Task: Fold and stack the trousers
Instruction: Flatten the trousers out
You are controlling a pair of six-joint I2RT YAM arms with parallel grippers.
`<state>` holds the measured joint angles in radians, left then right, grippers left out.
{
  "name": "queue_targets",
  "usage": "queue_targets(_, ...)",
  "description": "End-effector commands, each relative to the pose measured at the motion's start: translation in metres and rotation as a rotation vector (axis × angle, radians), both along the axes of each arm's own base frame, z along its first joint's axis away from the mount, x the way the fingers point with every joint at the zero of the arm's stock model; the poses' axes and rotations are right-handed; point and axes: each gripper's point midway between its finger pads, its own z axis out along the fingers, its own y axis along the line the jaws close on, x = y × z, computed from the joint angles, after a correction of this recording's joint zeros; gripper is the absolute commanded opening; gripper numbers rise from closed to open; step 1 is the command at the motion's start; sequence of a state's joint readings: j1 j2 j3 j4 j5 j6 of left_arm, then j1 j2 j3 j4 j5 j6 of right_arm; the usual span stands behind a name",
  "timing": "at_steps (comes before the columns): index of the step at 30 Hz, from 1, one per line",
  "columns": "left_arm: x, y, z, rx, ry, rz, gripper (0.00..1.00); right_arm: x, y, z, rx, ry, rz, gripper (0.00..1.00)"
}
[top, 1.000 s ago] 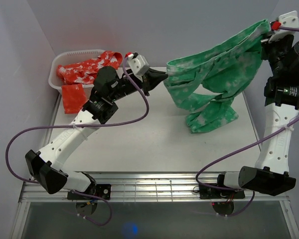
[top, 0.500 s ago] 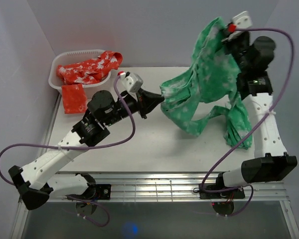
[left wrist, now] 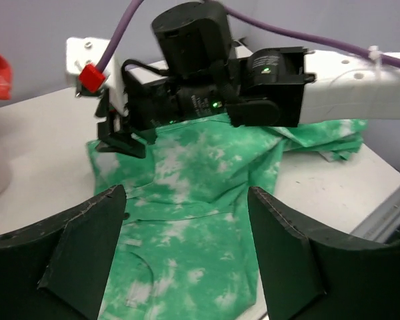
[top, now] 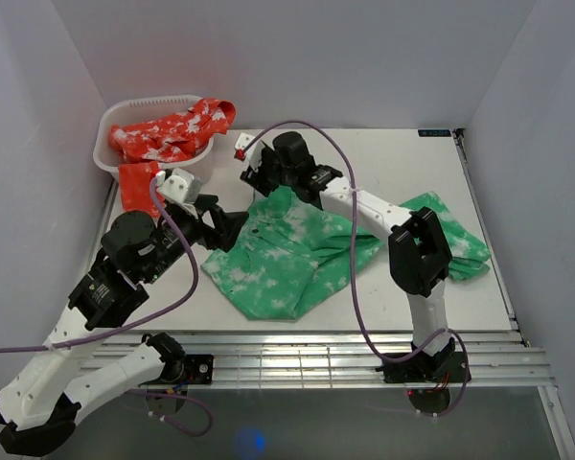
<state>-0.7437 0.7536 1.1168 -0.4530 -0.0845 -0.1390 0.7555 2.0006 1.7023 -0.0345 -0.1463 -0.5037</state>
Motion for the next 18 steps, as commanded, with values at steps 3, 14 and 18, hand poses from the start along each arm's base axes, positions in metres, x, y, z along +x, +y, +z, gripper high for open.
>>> queue_targets(3, 0.012, 0.027, -0.013, 0.112, 0.019, 0.104, 0.83, 0.037, -0.062, 0.125, 0.087, -0.155, -0.188, 0.76)
queue_targets(14, 0.089, -0.022, -0.151, 0.413, 0.384, -0.204, 0.81, -0.034, -0.341, 0.079, -0.176, 0.255, -0.437, 0.9)
queue_targets(18, 0.136, -0.025, -0.203, 0.517, 0.477, -0.217, 0.73, -0.084, -0.418, 0.023, -0.316, 0.41, -0.515, 0.98)
